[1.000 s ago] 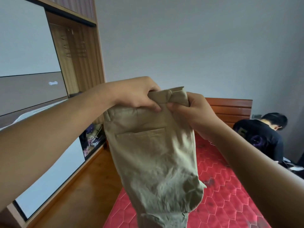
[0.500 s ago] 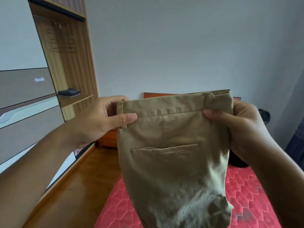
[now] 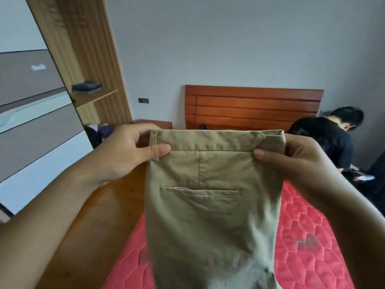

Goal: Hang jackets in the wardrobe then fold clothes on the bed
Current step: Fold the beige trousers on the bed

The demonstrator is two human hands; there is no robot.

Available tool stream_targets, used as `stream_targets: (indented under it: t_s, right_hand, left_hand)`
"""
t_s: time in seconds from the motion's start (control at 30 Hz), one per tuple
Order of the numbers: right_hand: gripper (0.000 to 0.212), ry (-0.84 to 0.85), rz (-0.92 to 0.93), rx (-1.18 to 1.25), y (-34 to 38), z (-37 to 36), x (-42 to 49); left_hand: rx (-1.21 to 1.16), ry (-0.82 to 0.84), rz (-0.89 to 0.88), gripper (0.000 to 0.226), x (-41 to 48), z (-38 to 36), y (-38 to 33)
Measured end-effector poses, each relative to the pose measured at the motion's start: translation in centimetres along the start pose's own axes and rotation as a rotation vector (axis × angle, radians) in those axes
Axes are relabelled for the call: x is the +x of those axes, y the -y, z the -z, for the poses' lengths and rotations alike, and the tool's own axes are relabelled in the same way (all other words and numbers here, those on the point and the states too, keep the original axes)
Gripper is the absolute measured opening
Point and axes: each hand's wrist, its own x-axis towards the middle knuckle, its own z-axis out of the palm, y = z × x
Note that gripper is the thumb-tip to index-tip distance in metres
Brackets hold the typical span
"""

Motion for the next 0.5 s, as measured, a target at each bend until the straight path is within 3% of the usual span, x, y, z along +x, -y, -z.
stream_targets:
  t_s: [0.1, 0.2, 0.27, 0.37, 0.5]
  right_hand:
    - [0.012, 0.004, -0.086, -0.276, -7.7, -0.5, 2.8]
    - [0.033, 0.030, -0.203, -0.671, -16.1, -2.1, 4.1]
    - [0.023, 0.051, -0.265, -0.807, -21.1, -3.7, 3.9]
    - [0.004, 0.076, -0.449, -0.686, -28.3, -6.1, 2.8]
    - [0.017, 0.057, -0.642, -0.503, -36.9, -8.0, 3.6]
  left_hand:
    - [0.258, 0.046, 0.099, 0.016, 2.7, -2.1, 7.0]
    - [0.310, 0.089, 0.194, 0.011, 3.8, -5.1, 14.9]
    - [0.295, 0.117, 0.272, 0.014, 3.8, -7.6, 20.2]
    - [0.198, 0.145, 0.406, 0.015, 3.1, -11.3, 27.6]
    - [0.131, 0.181, 0.521, 0.010, 4.2, -14.7, 35.8]
